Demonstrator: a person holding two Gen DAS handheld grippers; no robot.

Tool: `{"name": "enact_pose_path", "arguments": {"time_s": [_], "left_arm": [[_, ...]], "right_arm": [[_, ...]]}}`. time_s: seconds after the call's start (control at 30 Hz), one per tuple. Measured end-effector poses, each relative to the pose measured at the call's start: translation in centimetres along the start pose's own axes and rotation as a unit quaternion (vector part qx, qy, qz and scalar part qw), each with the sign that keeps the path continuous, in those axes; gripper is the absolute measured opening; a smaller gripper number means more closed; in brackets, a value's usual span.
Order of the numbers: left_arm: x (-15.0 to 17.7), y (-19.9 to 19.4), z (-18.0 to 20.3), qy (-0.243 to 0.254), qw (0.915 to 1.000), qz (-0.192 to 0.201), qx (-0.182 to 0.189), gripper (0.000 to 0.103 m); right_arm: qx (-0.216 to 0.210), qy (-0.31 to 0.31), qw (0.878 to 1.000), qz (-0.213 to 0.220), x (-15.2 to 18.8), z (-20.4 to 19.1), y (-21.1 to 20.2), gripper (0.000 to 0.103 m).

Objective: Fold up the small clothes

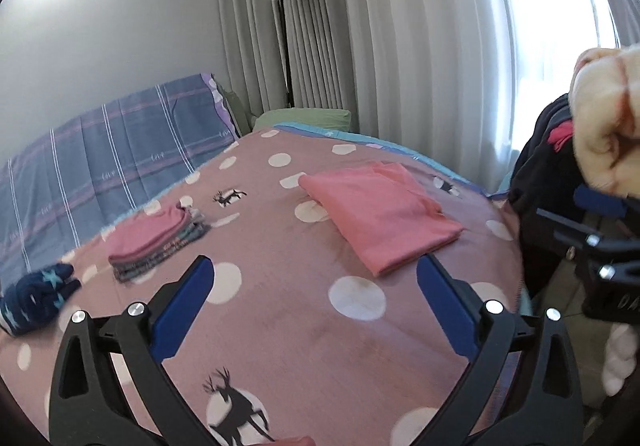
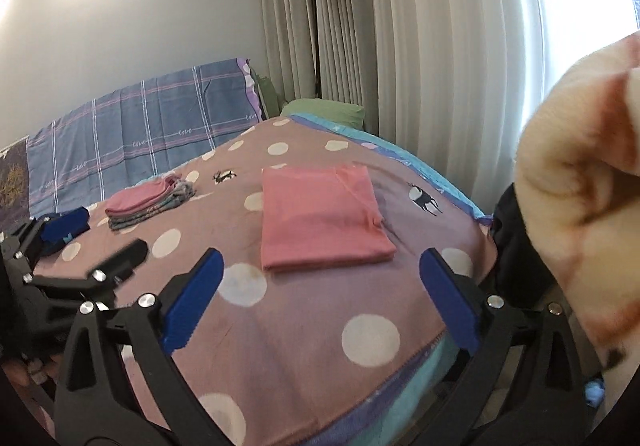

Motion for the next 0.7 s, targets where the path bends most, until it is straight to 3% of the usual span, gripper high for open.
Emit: {"name": "enact_pose_path", "arguments": {"time_s": [0.1,0.23,0.7], "left_arm": [[0.5,-1.7,0.0,-0.009,0.9999,0.010,-0.008,0.102],[1.1,-4.1,0.2,-0.008,0.9983,0.033,-0.047,0.102],[2.4,-6.4,0.8,-0.041,0.9990,0.012,-0.015,0.102]], "right_arm": [[0.002,-0.004,1.000,-0.005,1.1,0.1,-0.7,0.100],[-0.015,-0.016,1.000,-0.019,2.5,-0.5,-1.1,0.100],[-0.019,-0.041,0.999,-0.007,3.3,-2.2,-3.3,0.101]]}}
Point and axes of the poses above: each gripper's, at about its wrist camera, not at the fingertips, and y roughly the way its jaws point, z to its right, x to its underside, the point moved 8 cm from there along y, roughly the way its jaws point, and after that the axes turned 13 degrees about -z, right-handed, at the moved point
